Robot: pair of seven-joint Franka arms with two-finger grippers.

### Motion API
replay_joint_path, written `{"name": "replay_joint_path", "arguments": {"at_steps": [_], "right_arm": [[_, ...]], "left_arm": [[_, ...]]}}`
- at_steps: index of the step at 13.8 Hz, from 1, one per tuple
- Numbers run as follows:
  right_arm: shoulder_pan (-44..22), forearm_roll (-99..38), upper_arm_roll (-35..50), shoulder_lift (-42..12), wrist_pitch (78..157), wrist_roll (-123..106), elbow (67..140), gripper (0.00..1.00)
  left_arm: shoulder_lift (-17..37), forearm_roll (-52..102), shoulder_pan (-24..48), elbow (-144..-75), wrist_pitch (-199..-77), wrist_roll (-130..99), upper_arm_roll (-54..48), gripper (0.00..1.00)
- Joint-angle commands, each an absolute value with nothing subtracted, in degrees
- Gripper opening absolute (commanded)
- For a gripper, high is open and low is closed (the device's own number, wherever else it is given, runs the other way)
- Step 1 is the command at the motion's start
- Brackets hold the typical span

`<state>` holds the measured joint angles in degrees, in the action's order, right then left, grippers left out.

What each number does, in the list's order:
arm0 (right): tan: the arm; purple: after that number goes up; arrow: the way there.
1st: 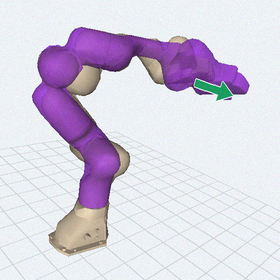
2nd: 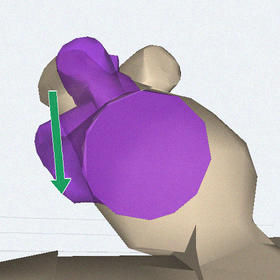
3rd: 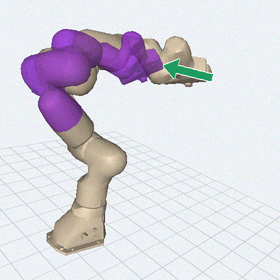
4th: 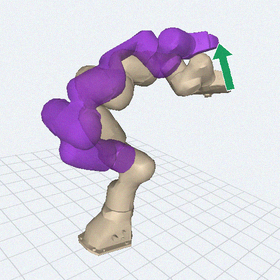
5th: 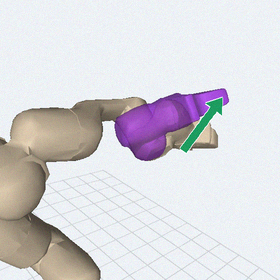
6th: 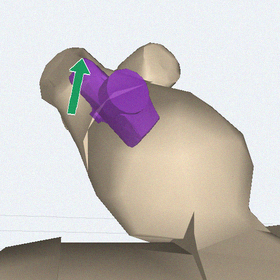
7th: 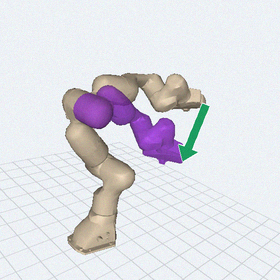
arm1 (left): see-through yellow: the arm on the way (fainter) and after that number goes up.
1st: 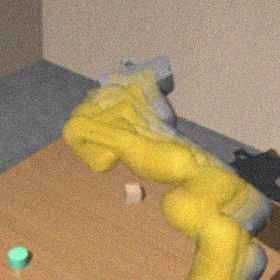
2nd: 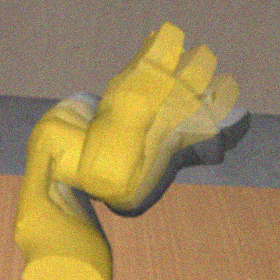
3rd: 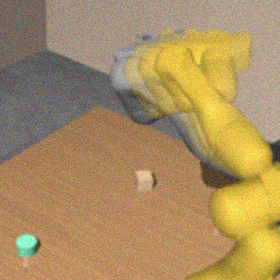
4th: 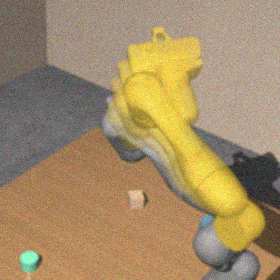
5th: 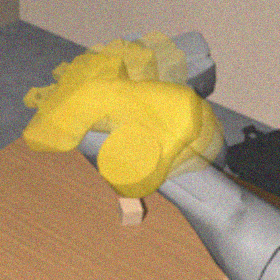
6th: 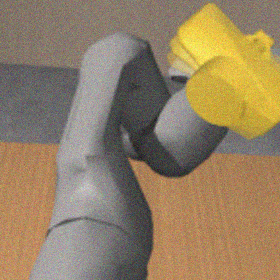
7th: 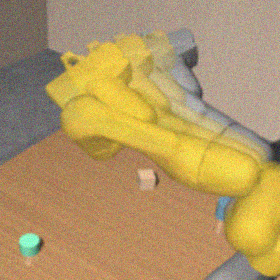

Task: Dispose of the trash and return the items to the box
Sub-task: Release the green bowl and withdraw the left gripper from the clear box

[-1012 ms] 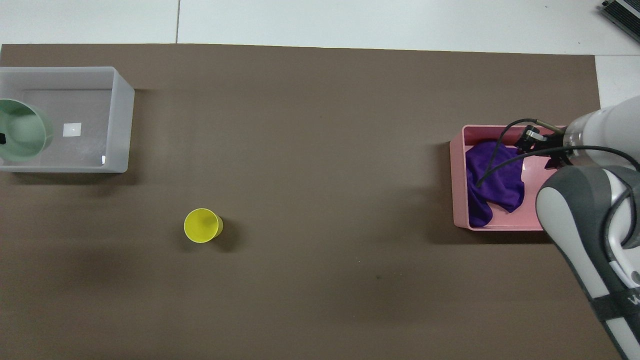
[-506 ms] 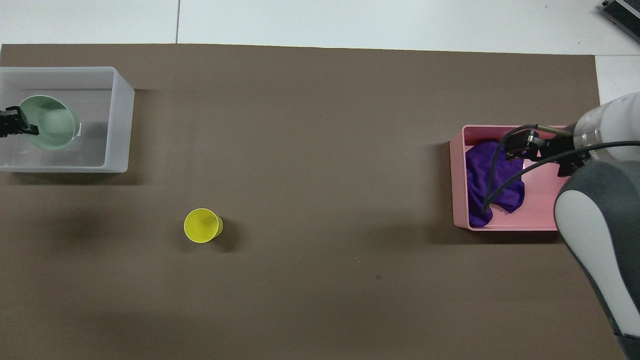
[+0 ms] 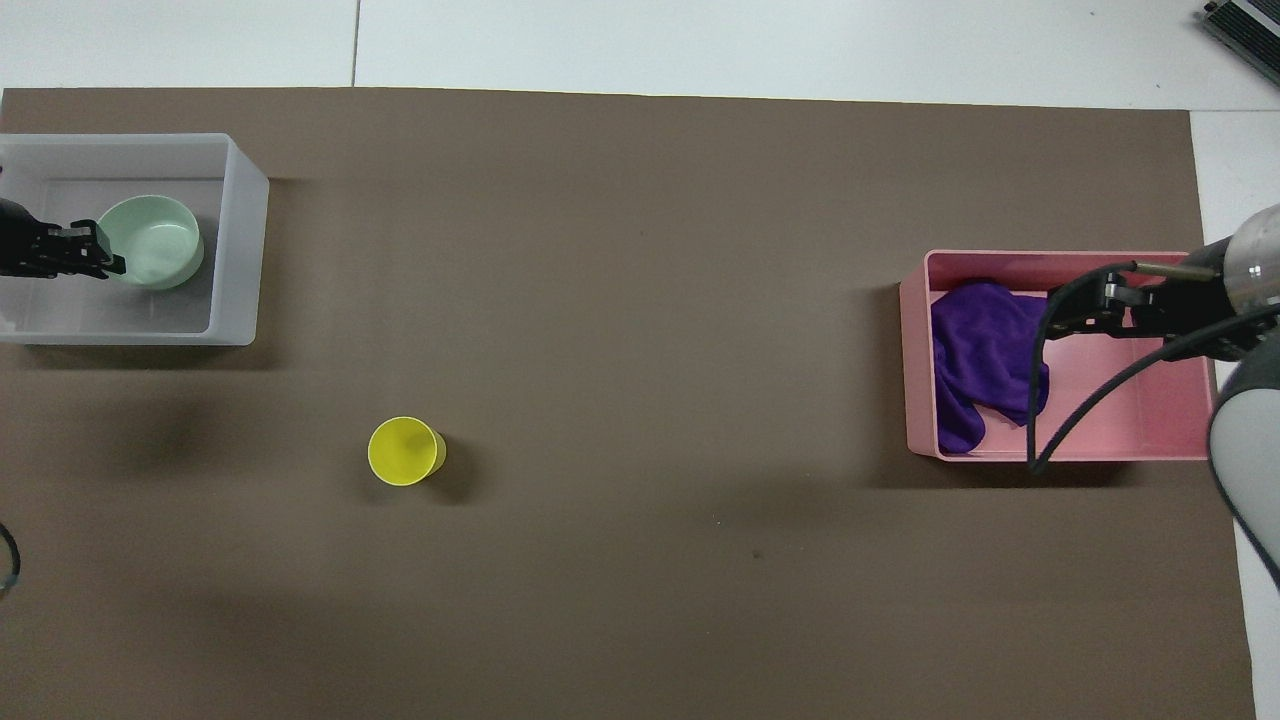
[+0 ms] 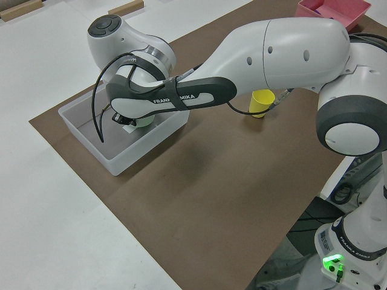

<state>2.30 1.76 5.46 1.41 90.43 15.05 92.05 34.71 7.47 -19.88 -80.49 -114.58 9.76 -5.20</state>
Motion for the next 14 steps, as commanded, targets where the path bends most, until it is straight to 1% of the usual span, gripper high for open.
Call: {"name": "replay_joint_path", "arguments": {"at_steps": [1,3,4,6,7,8,9,10,11,12,13,14], "right_arm": [[3.34,0.0,5.71,0.7,88.42,12.05,89.74,1.0],[3.6,-0.09,5.54,0.62,88.5,10.47,89.65,1.0],[3.6,-0.09,5.54,0.62,88.51,10.46,89.74,1.0],[3.78,-0.09,5.45,0.88,88.42,10.46,90.17,1.0],[4.13,-0.09,5.45,1.05,88.5,10.55,90.44,1.0],[4.13,-0.17,5.54,1.14,88.51,10.72,90.7,1.0],[3.96,-0.18,5.54,1.23,88.42,10.72,90.79,1.0],[3.87,-0.18,5.54,1.23,88.5,10.72,90.79,1.0],[3.95,-0.18,5.54,1.23,88.51,10.64,90.79,1.0],[3.96,-0.35,5.54,1.14,88.85,10.55,90.79,1.0],[3.69,-0.44,5.54,1.14,88.77,10.55,90.79,1.0],[3.69,-0.44,5.54,1.14,88.77,10.46,90.79,1.0]], "left_arm": [[32.01,6.5,-18.02,-79.54,-113.65,9.05,-4.75,1.0],[28.5,6.76,-18.02,-79.89,-112.25,9.05,-5.1,1.0],[26.56,6.77,-17.23,-79.98,-108.67,8.97,-5.27,1.0],[23.31,6.59,-13.81,-80.33,-100.24,7.4,-5.19,1.0],[21.72,6.59,-12.58,-81.29,-96.72,5.99,-5.27,1.0],[19.01,6.59,-10.74,-83.56,-95.55,5.8,-5.27,1.0],[15.94,6.59,-9.59,-88.2,-96.15,5.8,-5.27,1.0],[11.73,6.68,-8.54,-94.51,-97.02,5.89,-5.36,1.0],[7.51,7.11,-7.05,-101.88,-100.51,5.89,-5.45,1.0],[3.12,7.29,-3.99,-108.3,-104.64,5.71,-5.36,1.0],[0.03,7.38,-1.35,-113.5,-107.9,5.19,-5.36,1.0],[-2.09,7.99,-0.45,-117.64,-109.93,4.84,-5.45,1.0]]}}
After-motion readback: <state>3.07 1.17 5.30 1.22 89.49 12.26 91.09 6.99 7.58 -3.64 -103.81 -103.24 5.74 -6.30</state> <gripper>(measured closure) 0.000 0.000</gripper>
